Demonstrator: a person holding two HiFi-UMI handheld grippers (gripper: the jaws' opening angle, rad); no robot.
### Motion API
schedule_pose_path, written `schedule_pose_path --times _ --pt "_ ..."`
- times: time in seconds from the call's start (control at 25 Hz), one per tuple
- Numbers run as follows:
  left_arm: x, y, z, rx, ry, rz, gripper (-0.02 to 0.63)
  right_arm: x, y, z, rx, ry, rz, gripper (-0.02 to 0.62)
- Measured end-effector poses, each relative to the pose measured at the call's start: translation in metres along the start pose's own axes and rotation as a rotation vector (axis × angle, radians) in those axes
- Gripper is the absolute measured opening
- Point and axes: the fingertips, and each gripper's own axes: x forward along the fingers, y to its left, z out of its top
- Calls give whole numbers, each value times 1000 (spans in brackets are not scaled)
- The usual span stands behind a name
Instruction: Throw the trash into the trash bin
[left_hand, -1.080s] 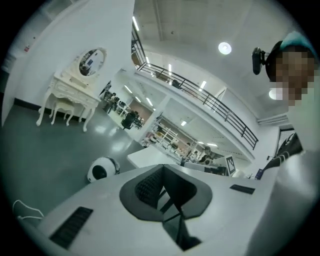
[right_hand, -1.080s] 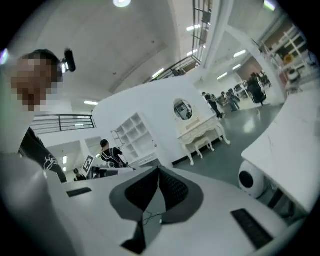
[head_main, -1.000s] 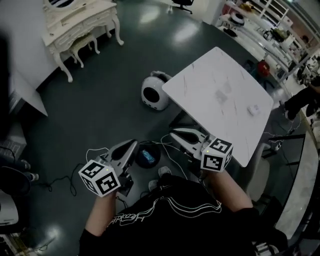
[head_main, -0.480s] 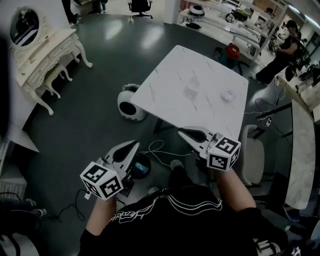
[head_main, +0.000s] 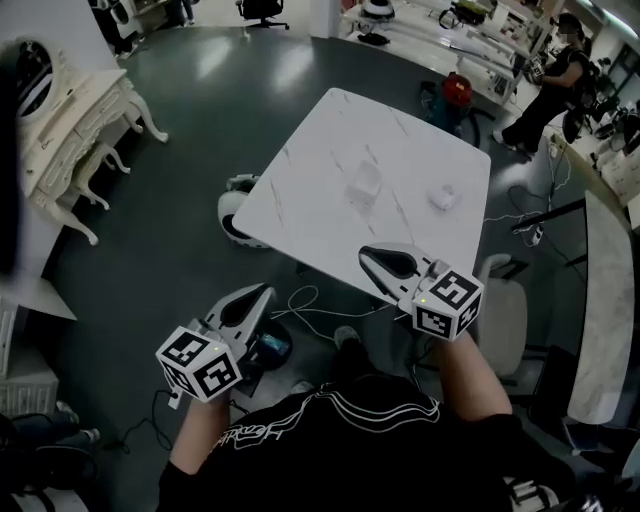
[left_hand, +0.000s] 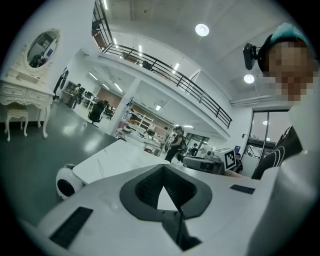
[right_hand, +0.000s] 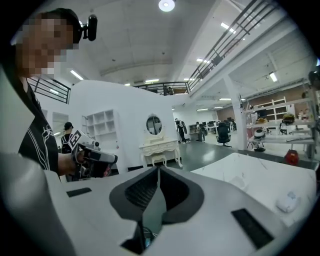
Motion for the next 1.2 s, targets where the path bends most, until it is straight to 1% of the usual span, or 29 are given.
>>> schedule_pose_path --times 0.2,0.44,0.68,0.8,0.84,0.92,1.0,1.08,1.2 --pt "45 18 7 -42 -13 50 5 12 -64 6 -8 19 -15 37" --pt "98 38 19 -70 -22 90 5 40 -148 -2 1 68 -45 38" --pt "138 65 14 -111 1 154 5 72 -216 -22 -73 130 -67 38" --pt "156 72 11 -116 21 159 5 86 -236 -38 -67 160 -55 42" --pt "160 74 11 -115 27 161 5 91 -239 -45 -62 172 -49 53" --pt "168 79 10 -123 36 169 5 101 -245 -58 -51 193 -39 102" --pt "173 84 7 -137 44 179 5 112 -250 -72 -49 217 -40 111" --pt "176 90 5 -140 52 190 5 122 -255 -87 -74 257 -51 115" --pt "176 96 2 -149 54 206 5 136 -258 -107 -138 323 -57 121"
